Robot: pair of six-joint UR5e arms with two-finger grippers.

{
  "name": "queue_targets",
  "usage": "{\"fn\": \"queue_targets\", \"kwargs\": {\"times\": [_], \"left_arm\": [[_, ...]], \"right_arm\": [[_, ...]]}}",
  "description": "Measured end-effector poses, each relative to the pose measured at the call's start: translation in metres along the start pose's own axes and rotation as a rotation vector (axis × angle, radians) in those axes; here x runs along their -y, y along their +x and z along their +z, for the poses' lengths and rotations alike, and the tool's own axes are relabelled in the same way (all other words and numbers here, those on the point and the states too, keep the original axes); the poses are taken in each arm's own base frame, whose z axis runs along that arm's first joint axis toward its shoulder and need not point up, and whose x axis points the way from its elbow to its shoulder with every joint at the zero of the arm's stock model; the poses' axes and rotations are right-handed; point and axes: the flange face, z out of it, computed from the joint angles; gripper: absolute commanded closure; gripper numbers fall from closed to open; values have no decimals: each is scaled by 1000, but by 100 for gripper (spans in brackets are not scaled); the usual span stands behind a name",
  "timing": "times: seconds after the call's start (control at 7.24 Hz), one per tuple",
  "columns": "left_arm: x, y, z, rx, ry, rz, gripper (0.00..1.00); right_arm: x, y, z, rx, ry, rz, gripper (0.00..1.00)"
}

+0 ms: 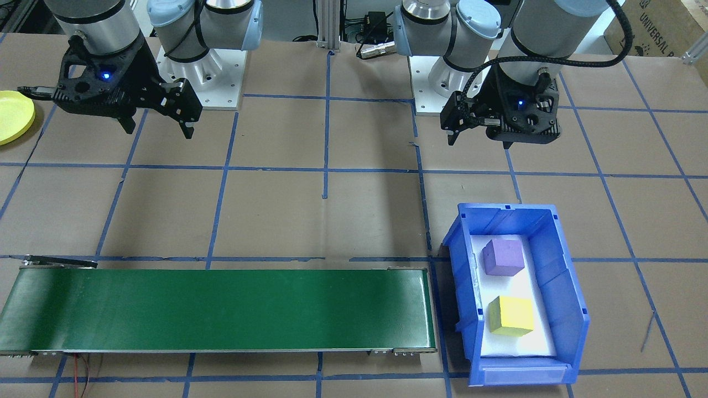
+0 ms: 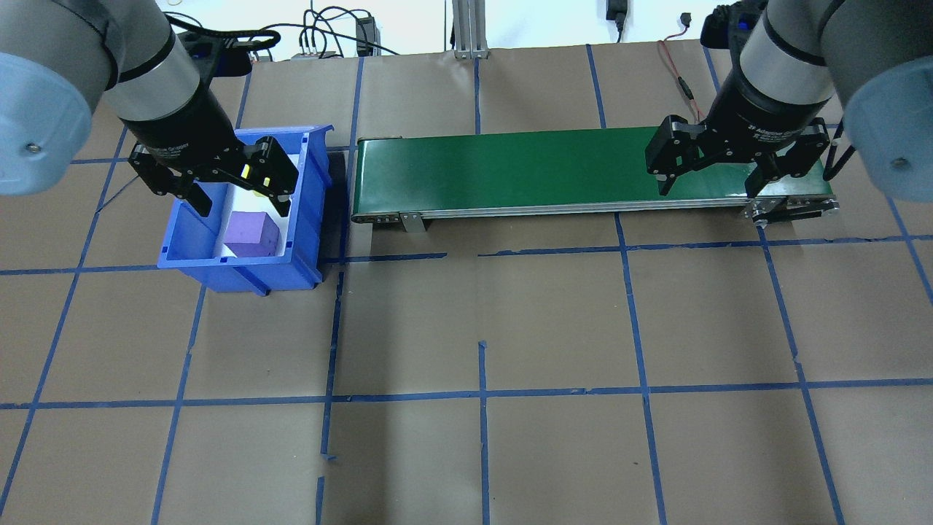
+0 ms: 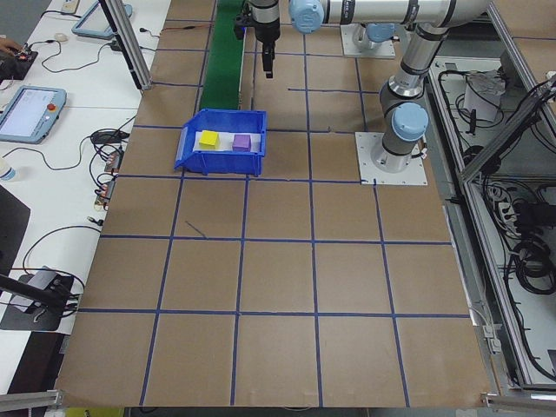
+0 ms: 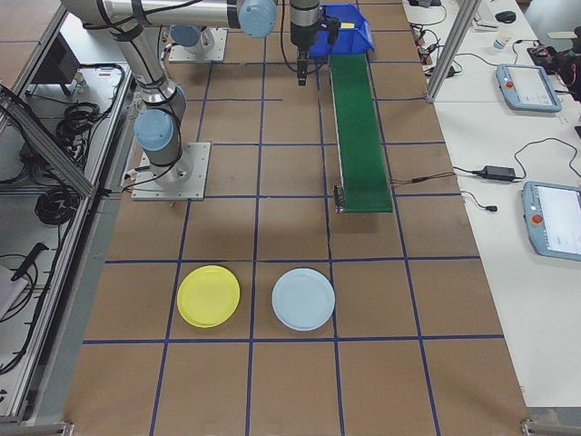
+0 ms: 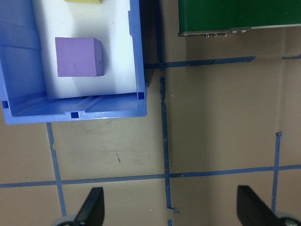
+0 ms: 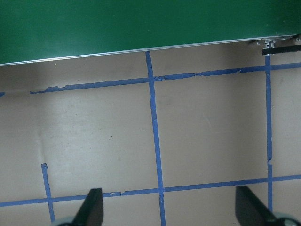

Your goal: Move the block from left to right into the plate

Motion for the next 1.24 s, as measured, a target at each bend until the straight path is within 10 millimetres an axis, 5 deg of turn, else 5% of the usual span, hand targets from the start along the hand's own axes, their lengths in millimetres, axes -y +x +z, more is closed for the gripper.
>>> {"fn": "queue_targets", "kwargs": {"times": [0.69, 0.97, 1.24], "left_arm": [[2, -6, 0, -5, 0, 0, 0], [28, -33, 38, -17, -31, 49, 0], [76, -81, 95, -8, 27, 119, 0]], "right_arm": [[0, 0, 1, 1, -1, 0, 0], [0, 0, 0, 4, 0, 0, 0], [-1, 0, 0, 4, 0, 0, 0]]}}
